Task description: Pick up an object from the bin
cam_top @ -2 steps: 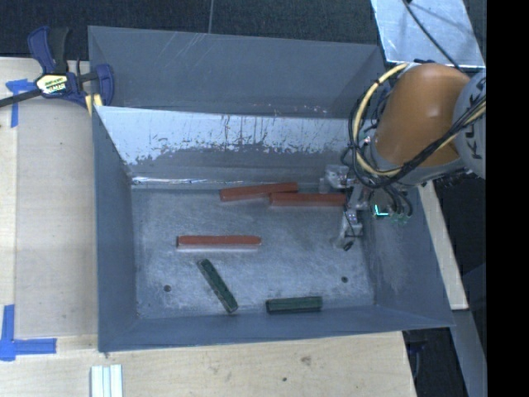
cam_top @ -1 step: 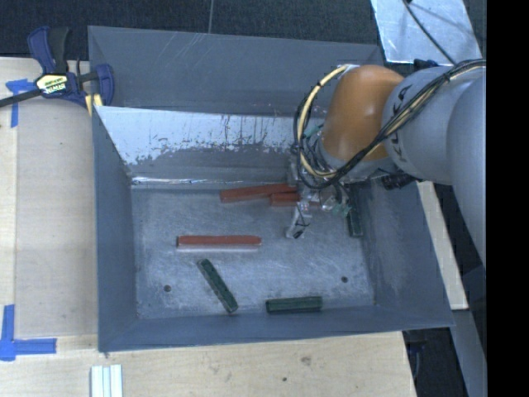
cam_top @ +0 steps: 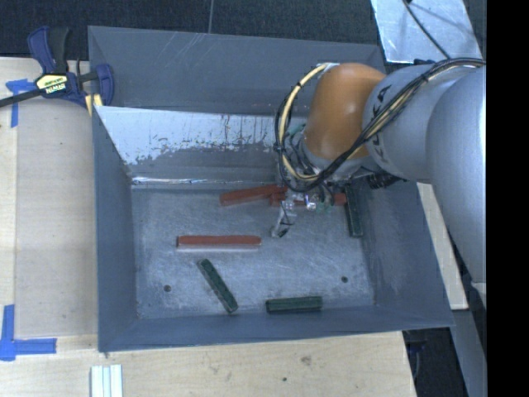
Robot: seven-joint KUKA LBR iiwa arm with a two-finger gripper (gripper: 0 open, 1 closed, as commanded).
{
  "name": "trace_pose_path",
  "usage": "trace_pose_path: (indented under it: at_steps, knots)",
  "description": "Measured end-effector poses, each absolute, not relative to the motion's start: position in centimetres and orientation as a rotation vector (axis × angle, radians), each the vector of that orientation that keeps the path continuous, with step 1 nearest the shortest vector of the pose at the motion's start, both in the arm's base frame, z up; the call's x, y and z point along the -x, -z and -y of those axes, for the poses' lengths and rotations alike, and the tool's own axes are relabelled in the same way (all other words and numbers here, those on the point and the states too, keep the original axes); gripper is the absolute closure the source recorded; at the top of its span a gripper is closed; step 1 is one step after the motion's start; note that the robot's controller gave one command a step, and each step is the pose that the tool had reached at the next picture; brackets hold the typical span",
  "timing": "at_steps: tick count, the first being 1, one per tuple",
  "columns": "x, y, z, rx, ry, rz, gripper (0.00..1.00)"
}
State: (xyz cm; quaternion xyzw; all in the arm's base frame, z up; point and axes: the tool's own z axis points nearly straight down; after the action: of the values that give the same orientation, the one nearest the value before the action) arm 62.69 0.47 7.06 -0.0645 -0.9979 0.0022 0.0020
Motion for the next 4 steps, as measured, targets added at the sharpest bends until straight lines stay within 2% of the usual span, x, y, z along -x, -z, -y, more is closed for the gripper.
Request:
trace_pose_path:
  at_steps: [1,2,3,4]
  knots:
    - [-63.1,-7.4,-0.6,0.201,0.001,3.145,1.00]
    - [-62.1,-21.8,-2.8,0.065,0.000,3.153,1.00]
    - [-58.6,-15.8,6.9,0.150,-0.006,3.136,1.00]
    - [-58.9,-16.1,6.4,0.137,-0.001,3.143,0.00]
